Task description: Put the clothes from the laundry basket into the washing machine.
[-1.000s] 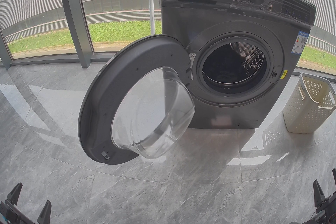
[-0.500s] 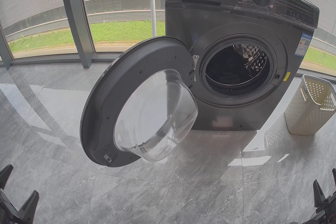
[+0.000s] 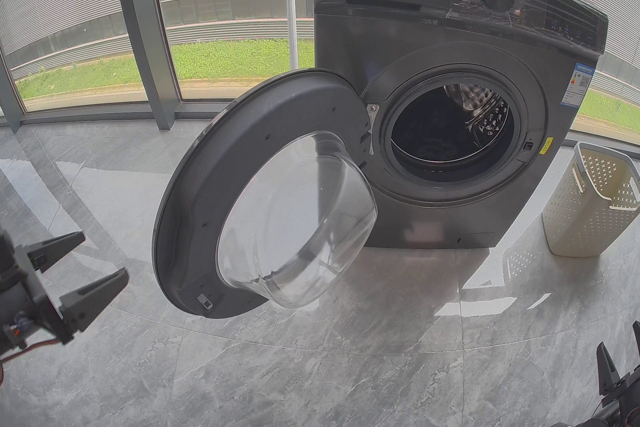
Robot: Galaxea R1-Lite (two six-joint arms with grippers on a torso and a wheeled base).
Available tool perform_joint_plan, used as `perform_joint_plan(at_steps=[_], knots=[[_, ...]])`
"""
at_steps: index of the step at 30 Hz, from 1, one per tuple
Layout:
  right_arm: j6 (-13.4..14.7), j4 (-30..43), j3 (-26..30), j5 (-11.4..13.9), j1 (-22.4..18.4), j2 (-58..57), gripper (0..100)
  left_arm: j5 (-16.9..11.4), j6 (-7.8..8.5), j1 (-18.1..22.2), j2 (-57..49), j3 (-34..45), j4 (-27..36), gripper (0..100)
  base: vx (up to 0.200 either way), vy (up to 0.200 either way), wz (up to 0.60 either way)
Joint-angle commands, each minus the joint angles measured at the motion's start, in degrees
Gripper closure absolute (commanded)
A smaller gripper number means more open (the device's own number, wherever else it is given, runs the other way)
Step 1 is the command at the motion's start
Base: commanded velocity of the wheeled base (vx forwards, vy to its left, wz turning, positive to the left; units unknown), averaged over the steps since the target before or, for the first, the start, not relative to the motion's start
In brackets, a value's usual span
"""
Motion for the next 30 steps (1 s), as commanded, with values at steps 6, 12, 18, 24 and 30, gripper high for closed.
perform_joint_plan(at_steps=[6,12,18,24,30], knots=[[0.06,0.01,1.01,-0.04,0.00,-0.93,0,-2.98,-0.33,-1.10,26.25,-6.62,-11.93,0,0.000,0.000,0.00],[0.06,0.01,1.01,-0.04,0.00,-0.93,0,-3.24,-0.77,-1.36,32.40,-8.46,-19.04,0,0.000,0.000,0.00],[-0.03,0.01,1.01,-0.04,0.00,-0.93,0,-2.80,-2.53,-6.55,35.83,-8.82,-22.12,0,0.000,0.000,0.00],[-0.03,0.01,1.01,-0.04,0.00,-0.93,0,-2.54,-8.94,-15.95,33.89,-7.67,-26.52,0,0.000,0.000,0.00],[-0.03,-0.08,1.01,-0.04,0.00,-0.93,0,-2.10,-11.93,-19.99,29.15,-5.92,-27.04,0,0.000,0.000,0.00]])
